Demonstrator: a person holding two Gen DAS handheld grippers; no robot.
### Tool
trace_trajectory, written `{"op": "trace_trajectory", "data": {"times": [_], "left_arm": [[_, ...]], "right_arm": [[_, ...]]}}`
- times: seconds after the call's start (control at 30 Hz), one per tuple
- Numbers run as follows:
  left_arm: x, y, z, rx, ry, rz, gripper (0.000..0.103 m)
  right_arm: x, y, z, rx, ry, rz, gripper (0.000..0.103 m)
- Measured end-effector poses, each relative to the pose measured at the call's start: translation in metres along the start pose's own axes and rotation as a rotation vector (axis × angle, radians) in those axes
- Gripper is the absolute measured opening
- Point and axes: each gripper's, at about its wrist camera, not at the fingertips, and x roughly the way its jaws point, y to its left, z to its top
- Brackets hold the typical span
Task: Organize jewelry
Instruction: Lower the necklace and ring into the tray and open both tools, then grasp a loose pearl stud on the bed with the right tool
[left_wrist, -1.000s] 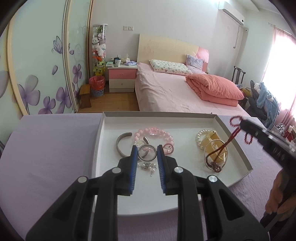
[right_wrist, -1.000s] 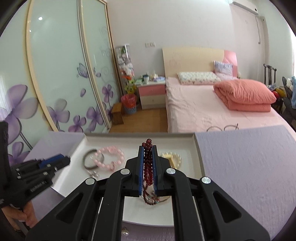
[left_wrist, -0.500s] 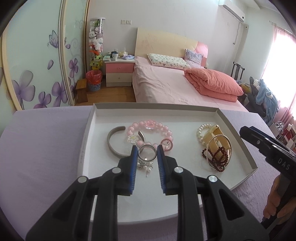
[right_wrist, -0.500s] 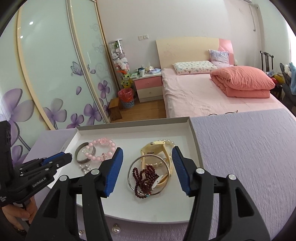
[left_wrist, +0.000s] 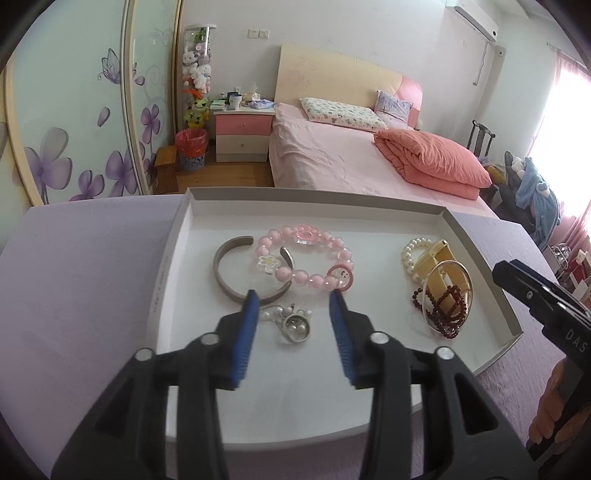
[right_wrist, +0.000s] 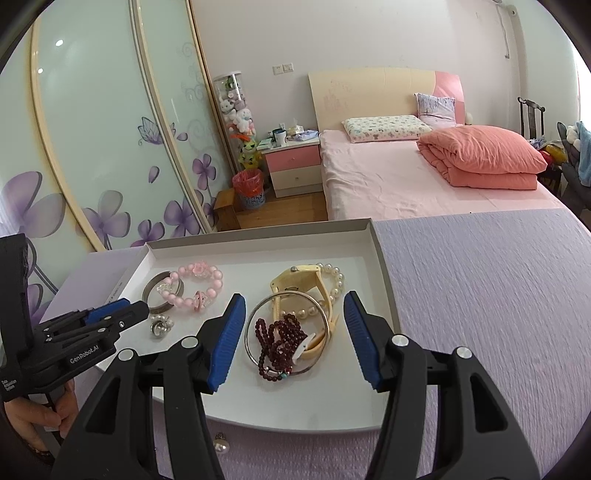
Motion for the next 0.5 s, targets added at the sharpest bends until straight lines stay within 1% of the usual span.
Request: {"op": "trace_trajectory", "data": {"times": [0.1, 0.27, 0.33, 0.4, 0.5], "left_arm": [[-0.009, 0.007, 0.000, -0.022, -0.009, -0.005, 0.050], [-0.030, 0.014, -0.003, -0.036, -0.035, -0.003, 0.052], [-0.039, 0.018, -0.005, -0.042, -0.045, -0.001, 0.055], [-0.052, 0.023, -0.008, -0.051, -0.058, -0.001, 0.060], [-0.072, 0.030, -0.018, -0.048, -0.082, 0.010, 0.064]], "right_arm": [[-0.006, 0.001, -0.004, -0.007, -0.002, 0.002, 0.057], [-0.020, 0.005, -0.010, -0.022, -0.009, 0.011, 0.057], [-0.025, 0.007, -0.012, -0.024, -0.012, 0.016, 0.057], [-0.033, 0.009, -0.015, -0.027, -0.016, 0.021, 0.057], [-0.043, 0.010, -0.023, -0.031, -0.014, 0.028, 0.057]]}}
